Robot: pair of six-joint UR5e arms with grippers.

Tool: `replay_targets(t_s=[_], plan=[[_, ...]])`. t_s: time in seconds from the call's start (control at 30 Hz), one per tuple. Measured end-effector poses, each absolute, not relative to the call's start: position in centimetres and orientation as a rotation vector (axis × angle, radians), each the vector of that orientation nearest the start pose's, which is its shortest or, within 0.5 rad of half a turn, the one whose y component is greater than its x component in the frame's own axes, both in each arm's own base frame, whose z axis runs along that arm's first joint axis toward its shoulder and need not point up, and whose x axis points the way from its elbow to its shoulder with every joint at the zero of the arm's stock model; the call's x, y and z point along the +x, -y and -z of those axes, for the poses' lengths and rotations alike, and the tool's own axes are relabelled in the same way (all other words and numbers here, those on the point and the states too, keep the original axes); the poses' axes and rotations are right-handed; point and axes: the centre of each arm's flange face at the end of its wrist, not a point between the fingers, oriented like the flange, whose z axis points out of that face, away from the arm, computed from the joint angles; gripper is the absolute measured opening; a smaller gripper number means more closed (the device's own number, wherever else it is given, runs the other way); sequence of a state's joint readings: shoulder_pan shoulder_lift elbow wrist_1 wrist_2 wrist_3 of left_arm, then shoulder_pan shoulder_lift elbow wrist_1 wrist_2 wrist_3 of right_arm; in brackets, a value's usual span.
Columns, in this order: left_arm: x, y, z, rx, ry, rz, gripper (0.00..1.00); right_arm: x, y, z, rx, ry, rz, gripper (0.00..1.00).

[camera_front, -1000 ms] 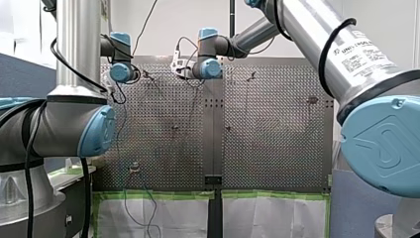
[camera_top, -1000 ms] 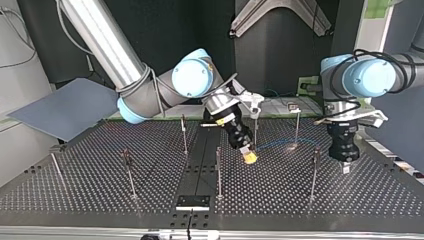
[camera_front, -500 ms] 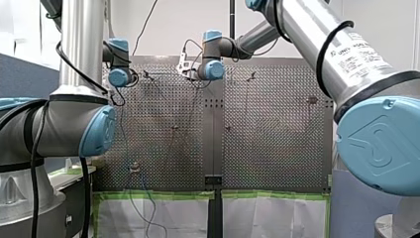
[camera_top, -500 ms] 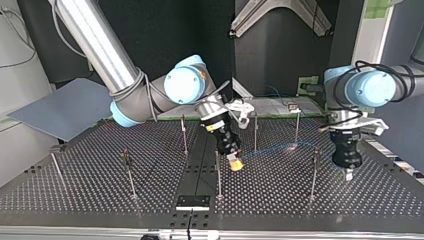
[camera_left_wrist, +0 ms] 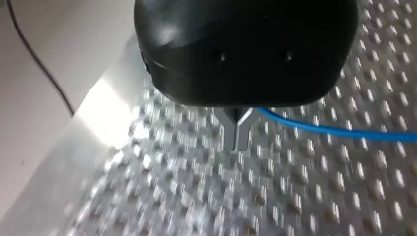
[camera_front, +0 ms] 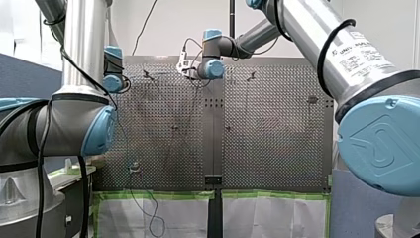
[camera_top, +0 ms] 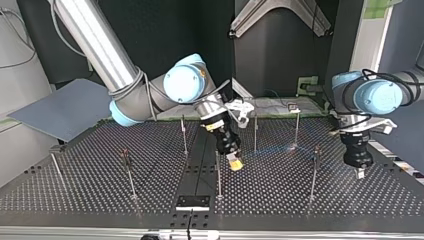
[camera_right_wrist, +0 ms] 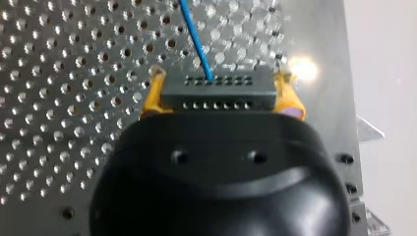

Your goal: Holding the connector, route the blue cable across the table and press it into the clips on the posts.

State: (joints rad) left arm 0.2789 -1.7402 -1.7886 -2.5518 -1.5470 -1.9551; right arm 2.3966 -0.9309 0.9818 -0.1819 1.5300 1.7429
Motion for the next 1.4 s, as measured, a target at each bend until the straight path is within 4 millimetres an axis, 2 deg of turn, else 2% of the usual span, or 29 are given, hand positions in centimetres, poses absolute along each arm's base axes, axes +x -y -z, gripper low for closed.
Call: replay_targets(t_s=[0.13, 0.27, 0.53, 0.57, 0.6, 0.63, 0.67, 0.7, 0.77, 1.07, 1.4], plan=[[56.7, -3.6, -35.4, -0.461, -1.297, 0.066, 0.0, 65.0, 41.2, -39.8, -2.162, -1.006, 2.621, 0.0], [56.6, -4.2, -35.4, -0.473, -1.294, 0.052, 0.0, 65.0, 41.2, -39.8, -2.162, -1.006, 2.621, 0.0], [56.3, -3.1, -34.6, -0.469, -1.335, 0.08, 0.0, 65.0, 41.2, -39.8, -2.162, -1.006, 2.621, 0.0], [56.1, -2.8, -34.3, -0.468, -1.347, 0.079, 0.27, 65.0, 41.2, -39.7, -2.162, -1.006, 2.621, 0.0], [55.9, -2.6, -33.9, -0.467, -1.36, 0.078, 0.27, 65.0, 41.2, -39.8, -2.162, -1.006, 2.621, 0.0], [55.7, -2.2, -33.5, -0.466, -1.378, 0.074, 0.35, 65.0, 41.2, -39.8, -2.162, -1.006, 2.621, 0.0], [55.5, -1.9, -33.2, -0.465, -1.39, 0.071, 0.64, 65.0, 41.2, -39.8, -2.162, -1.006, 2.621, 0.0], [55.3, -1.7, -32.9, -0.465, -1.401, 0.067, 0.64, 65.0, 41.2, -39.8, -2.162, -1.006, 2.621, 0.0], [54.7, -1.1, -32.5, -0.464, -1.424, 0.054, 1.0, 65.0, 41.2, -39.8, -2.162, -1.006, 2.621, 0.0], [50.3, 0.8, -31.8, -0.537, -1.494, 0.028, 1.0, 65.0, 41.2, -39.8, -2.162, -1.006, 2.621, 0.0], [45.7, 4.0, -31.1, -0.543, -1.59, 0.144, 1.0, 65.0, 41.2, -39.8, -2.162, -1.006, 2.621, 0.0]])
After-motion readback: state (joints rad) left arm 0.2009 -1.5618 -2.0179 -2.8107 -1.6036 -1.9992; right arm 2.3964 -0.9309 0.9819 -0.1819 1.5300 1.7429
